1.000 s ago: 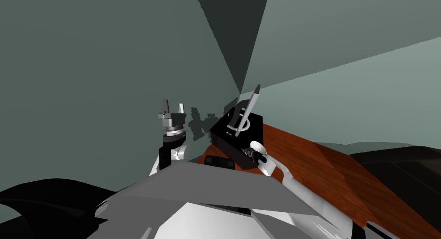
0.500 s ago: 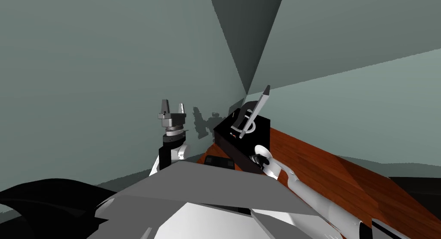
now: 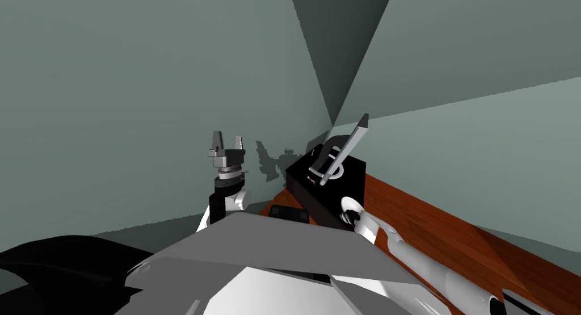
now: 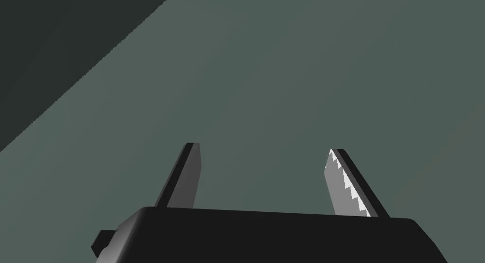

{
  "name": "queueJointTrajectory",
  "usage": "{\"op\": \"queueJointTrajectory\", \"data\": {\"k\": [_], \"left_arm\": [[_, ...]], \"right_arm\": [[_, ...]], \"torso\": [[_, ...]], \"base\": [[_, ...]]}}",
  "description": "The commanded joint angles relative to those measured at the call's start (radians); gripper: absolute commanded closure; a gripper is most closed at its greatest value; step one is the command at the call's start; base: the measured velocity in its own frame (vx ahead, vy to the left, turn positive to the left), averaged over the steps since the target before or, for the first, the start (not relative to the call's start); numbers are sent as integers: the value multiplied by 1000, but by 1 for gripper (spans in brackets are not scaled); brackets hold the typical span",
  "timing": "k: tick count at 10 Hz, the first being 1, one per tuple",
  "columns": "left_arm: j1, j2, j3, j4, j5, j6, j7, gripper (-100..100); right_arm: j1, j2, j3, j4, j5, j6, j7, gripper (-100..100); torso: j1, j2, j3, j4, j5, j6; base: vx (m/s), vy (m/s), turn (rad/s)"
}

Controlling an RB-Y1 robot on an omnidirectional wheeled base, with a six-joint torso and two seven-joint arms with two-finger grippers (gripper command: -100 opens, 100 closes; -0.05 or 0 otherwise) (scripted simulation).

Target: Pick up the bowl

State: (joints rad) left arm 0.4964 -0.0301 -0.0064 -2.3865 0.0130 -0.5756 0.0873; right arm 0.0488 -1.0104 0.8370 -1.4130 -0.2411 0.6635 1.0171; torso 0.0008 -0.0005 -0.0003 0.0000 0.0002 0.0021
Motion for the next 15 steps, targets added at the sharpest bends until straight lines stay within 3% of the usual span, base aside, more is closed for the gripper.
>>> {"op": "queueJointTrajectory", "data": {"k": [1,2,3,4,7,8,9,13,14,15], "left_arm": [[0,0,0,0,0,0,0,0],[0,0,0,0,0,0,0,0],[0,0,0,0,0,0,0,0],[0,0,0,0,0,0,0,0],[0,0,0,0,0,0,0,0],[0,0,0,0,0,0,0,0],[0,0,0,0,0,0,0,0],[0,0,0,0,0,0,0,0],[0,0,0,0,0,0,0,0],[0,0,0,0,0,0,0,0]], "right_arm": [[1,-10,19,25,-6,15,9,-100],[4,-8,10,10,-1,12,3,-100],[4,-9,12,11,-1,14,4,0],[8,13,9,40,15,2,-3,-100],[16,58,4,99,47,-22,-18,-100],[13,50,5,87,40,-14,-15,-100],[14,52,5,89,41,-17,-16,100],[12,46,3,91,43,-16,-14,100],[12,46,3,91,43,-15,-13,0],[11,28,7,60,25,-6,-8,100]], "torso": [[0,0,0,0,0,0],[0,0,0,0,0,0],[0,0,0,0,0,0],[-1,0,0,0,0,0],[-2,2,1,0,-1,0],[-2,2,1,0,-1,0],[-1,1,1,0,0,0],[-1,-1,-1,-2,-5,0],[-1,-1,-1,-1,-5,0],[-1,-1,-1,-1,-5,0]], "base": [[7,9,106],[-1,1,16],[0,0,0],[-9,-12,38],[-19,-22,66],[-8,-10,16],[0,0,0],[0,0,0],[0,0,0],[23,13,-64]]}}
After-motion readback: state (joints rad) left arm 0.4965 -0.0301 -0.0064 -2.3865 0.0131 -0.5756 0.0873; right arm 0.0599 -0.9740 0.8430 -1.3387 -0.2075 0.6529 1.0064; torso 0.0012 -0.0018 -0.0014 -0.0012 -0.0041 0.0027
